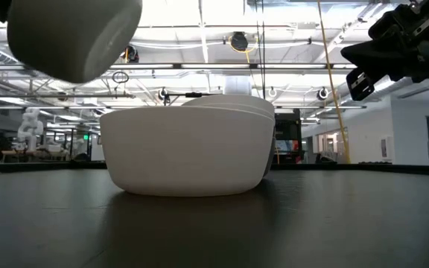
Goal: Nest bowls inside each other
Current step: Stack the gray bowl on the white bowl
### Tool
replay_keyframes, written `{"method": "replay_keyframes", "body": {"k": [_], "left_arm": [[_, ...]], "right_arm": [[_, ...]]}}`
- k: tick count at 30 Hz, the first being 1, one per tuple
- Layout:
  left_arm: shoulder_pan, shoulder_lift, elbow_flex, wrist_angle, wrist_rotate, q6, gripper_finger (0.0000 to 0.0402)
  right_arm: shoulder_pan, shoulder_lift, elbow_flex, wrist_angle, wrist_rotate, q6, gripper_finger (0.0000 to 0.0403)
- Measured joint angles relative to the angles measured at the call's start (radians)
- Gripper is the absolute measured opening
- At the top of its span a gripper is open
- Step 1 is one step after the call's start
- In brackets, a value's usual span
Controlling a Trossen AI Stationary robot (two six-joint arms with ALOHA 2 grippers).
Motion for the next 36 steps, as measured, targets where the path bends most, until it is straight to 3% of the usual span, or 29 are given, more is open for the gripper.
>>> {"method": "replay_keyframes", "body": {"k": [11, 27, 36], "left_arm": [[-0.001, -0.167, -0.135, 0.122, -0.027, 0.033, 0.0003], [-0.016, -0.357, -0.149, 0.076, -0.083, 0.200, 0.0002], [-0.015, -0.436, -0.149, -0.001, -0.146, 0.209, 0.0003]], "right_arm": [[0.000, 0.000, 0.000, 0.000, -0.022, 0.009, 0.0000], [0.000, 0.000, 0.000, 0.000, -0.022, 0.020, 0.0000], [0.000, 0.000, 0.000, 0.000, -0.022, 0.020, 0.0000]]}}
